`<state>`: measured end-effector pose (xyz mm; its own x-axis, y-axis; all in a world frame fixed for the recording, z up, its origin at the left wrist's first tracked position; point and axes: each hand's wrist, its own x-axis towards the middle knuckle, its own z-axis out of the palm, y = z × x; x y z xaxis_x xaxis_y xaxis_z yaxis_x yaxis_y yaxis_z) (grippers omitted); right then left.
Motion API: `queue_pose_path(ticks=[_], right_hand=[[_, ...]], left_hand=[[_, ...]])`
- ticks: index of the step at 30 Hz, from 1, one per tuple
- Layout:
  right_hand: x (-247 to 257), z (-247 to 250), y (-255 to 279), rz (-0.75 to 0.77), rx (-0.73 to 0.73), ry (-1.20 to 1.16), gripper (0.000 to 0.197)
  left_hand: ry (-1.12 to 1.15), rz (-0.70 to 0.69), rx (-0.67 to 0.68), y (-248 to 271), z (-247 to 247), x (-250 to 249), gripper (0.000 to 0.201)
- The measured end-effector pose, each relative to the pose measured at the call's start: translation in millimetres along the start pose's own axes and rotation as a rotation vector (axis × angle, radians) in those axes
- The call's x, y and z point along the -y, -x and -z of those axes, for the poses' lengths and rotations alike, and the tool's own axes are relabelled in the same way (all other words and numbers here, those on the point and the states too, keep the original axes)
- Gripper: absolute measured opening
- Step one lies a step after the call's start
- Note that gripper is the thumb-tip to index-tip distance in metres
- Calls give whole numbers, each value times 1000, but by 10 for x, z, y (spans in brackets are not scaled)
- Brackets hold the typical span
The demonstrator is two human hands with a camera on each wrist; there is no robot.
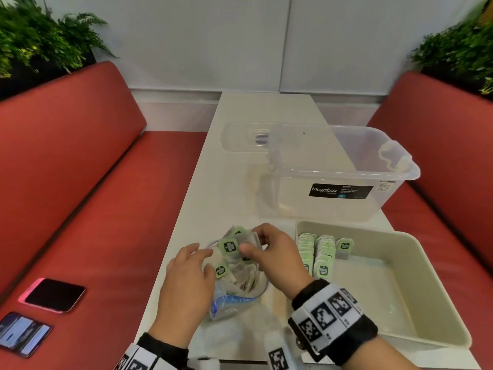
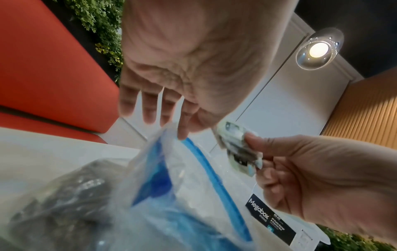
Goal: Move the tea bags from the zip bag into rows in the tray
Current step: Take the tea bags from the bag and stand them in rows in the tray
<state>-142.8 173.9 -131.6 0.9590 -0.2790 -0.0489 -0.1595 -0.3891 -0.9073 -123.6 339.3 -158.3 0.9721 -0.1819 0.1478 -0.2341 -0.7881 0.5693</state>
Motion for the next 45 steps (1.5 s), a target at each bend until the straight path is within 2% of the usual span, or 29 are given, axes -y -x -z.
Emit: queue_pose_path(ticks=[2, 4, 5, 8, 10, 12, 13, 15, 17, 18, 21, 23, 27, 34, 39, 42, 45], right_hand=[[34, 88, -18, -50, 25, -238, 13], [115, 165, 1, -94, 81, -432, 11], [153, 196, 13, -108, 110, -504, 12], [213, 227, 37, -134, 174, -641, 23], [245, 233, 63, -138, 197, -664, 25], [262, 249, 88, -118, 193, -617, 25], [261, 261, 97, -96, 174, -543, 25], [237, 313, 100, -4, 78, -225, 25], [212, 416, 93, 153, -15, 148, 31], [214, 479, 84, 239, -10, 260, 37], [255, 657, 32, 428, 168, 423, 50], [273, 747, -20, 452, 302, 522, 50], [239, 898, -123, 395, 381, 493, 53], [153, 1079, -148, 329, 240, 334, 39], [91, 1211, -190, 280, 74, 189, 27], [106, 1358, -219, 268, 65, 160, 31], [137, 1534, -232, 257, 54, 244, 25]], left_hand=[[82, -15, -98, 12, 58, -125, 30], [326, -29, -178, 18, 117, -281, 34], [504, -4, -166, 18, 138, -362, 38], [1085, 106, 71, -12, 126, -551, 41], [1273, 151, 214, -39, 97, -651, 40], [1360, 180, 265, -60, 77, -742, 33], [1382, 206, 264, -72, 54, -765, 32], [1403, 251, 276, -90, 12, -780, 30], [1390, 284, 313, -106, -10, -781, 31], [1371, 296, 337, -111, -17, -783, 31], [1314, 284, 462, -110, -33, -798, 30], [1291, 267, 536, -105, -38, -826, 32], [1284, 288, 598, -103, -108, -872, 41], [1321, 290, 603, -128, -218, -1026, 40], [1329, 293, 529, -150, -285, -1110, 38], [1299, 299, 462, -161, -330, -1100, 34], [1258, 297, 423, -161, -365, -1080, 28]])
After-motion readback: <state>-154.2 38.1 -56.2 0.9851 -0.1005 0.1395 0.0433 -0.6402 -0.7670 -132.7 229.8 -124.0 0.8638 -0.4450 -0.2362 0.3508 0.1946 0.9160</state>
